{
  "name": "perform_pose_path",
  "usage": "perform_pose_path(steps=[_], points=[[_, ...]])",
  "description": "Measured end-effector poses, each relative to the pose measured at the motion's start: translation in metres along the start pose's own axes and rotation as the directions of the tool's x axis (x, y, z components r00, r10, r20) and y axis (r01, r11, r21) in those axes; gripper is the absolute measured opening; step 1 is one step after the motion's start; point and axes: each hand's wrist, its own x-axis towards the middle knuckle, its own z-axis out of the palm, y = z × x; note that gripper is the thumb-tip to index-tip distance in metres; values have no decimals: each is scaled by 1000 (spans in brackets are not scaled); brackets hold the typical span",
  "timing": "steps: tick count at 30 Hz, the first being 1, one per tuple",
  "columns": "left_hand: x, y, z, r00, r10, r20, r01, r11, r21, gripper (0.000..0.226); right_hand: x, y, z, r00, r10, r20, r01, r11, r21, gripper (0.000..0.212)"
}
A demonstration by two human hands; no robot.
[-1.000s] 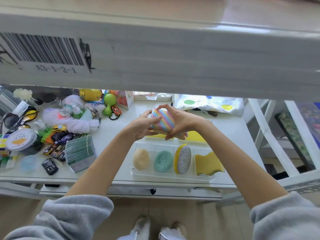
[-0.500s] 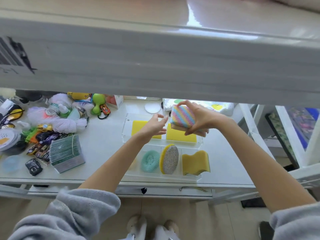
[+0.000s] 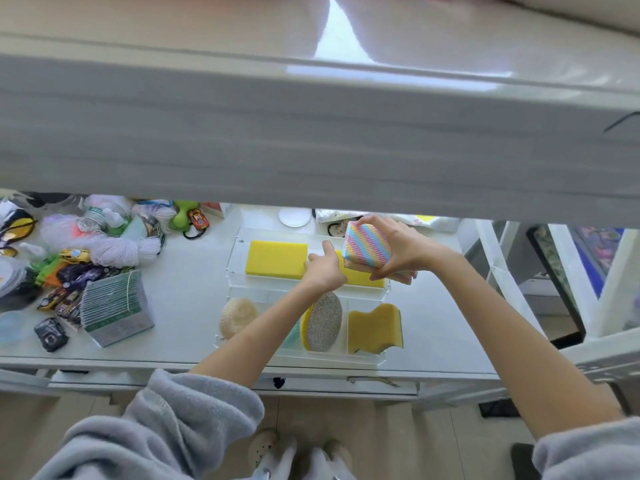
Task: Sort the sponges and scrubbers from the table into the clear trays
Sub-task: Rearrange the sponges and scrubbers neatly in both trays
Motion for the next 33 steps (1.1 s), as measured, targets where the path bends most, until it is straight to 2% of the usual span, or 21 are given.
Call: perform_pose_path(steps=[2,5,9,12,17,21,23,26,29,33], points=[[3,-1,-2,1000,-21,4,21,999,-46,63,-2,4,1,1000,4,1,-4,1000,7,105],[1,0,-8,1000,-22,-12,20,987,-160,63,-5,7,0,1000,2,-9,-2,1000,23,105],[-3,1,-19,994,97,-53,-110,926,-361,51,-6,7,-3,999,-28,-38,30,998,58,103],[-7,-10,-41,978,159,-136,-202,884,-420,49,-6,5,-9,997,-31,-75,35,998,57,101],[-4,-76,-94,973,84,-217,-157,925,-347,46,-1,-14,-11,995,-77,-65,79,996,35,99],[-10,-110,-111,986,36,-163,-99,915,-392,42,17,-37,5,994,-98,45,99,995,-22,96],[-11,-116,-109,986,45,-162,-108,908,-406,39,24,-45,13,992,-93,82,99,992,-75,97],[-14,-118,-109,974,67,-215,-151,903,-402,31,27,-52,17,990,-133,42,138,977,-163,95],[-16,-120,-111,955,112,-274,-206,916,-343,30,26,-54,20,985,-173,18,172,959,-224,90],[-20,-122,-107,930,152,-336,-215,963,-161,32,22,-48,29,993,-97,63,107,976,-190,83]])
